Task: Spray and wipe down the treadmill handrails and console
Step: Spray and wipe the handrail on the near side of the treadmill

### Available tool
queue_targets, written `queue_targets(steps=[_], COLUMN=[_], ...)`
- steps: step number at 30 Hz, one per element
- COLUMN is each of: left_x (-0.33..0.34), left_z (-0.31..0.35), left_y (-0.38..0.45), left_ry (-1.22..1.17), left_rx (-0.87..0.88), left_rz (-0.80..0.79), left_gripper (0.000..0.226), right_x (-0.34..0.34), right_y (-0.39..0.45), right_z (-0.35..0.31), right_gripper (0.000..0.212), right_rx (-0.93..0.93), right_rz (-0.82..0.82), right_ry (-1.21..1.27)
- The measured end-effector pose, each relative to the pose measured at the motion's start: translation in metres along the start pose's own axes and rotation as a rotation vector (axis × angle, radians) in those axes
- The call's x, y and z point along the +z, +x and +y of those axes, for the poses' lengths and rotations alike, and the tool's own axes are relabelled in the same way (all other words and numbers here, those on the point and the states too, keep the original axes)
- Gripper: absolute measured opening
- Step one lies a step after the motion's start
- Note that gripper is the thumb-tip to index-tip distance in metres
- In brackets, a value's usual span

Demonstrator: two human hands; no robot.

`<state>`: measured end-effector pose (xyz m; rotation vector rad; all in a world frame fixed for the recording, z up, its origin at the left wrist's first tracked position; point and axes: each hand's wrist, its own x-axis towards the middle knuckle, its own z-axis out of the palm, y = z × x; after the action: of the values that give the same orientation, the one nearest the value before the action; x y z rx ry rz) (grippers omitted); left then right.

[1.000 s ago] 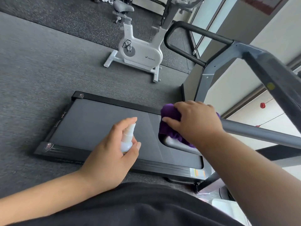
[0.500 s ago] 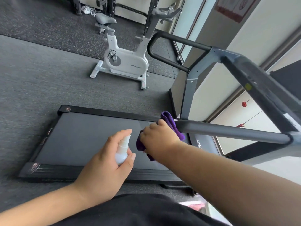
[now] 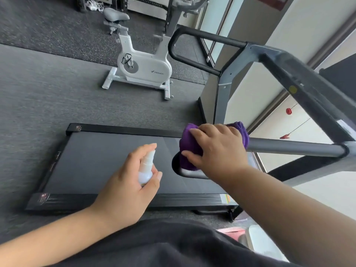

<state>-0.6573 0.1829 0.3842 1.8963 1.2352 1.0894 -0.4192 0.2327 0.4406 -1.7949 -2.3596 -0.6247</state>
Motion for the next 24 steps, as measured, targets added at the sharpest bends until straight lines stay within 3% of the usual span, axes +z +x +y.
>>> queue_targets(steps=[4, 8, 11, 14, 16, 20, 24], left_x=[0.017, 0.032, 0.035, 0.033, 0.033, 0.032, 0.027], left_z=[0.009, 0.018, 0.018, 0.017, 0.017, 0.019, 0.021], left_y=[0.007, 0.012, 0.012, 0.012, 0.011, 0.011, 0.008], left_ry=[-0.004, -0.012, -0.013, 0.005, -0.001, 0.009, 0.041], left_rx=[0.024, 0.051, 0.055, 0.065, 0.050, 0.055, 0.060], left_rz=[-0.053, -0.059, -0.059, -0.040, -0.045, -0.059, -0.072], left_gripper=[0.061, 0.057, 0.055, 0.056, 0.054, 0.055, 0.054], right_x=[0.010, 0.033, 0.036, 0.022, 0.013, 0.002, 0.008], right_y=[0.011, 0.005, -0.001, 0.002, 0.007, 0.000, -0.031], right_z=[-0.022, -0.057, -0.061, -0.043, -0.024, 0.031, 0.078], right_gripper=[0.039, 0.013, 0.012, 0.028, 0.026, 0.057, 0.054], right_rx=[-0.312, -0.689, -0.754, -0.620, -0.401, 0.049, 0.186], right_rz=[-0.128, -0.333, -0.379, -0.180, -0.027, 0.028, 0.176], right_ry=[-0.153, -0.482, -0.495, -0.268, -0.050, 0.205, 0.261])
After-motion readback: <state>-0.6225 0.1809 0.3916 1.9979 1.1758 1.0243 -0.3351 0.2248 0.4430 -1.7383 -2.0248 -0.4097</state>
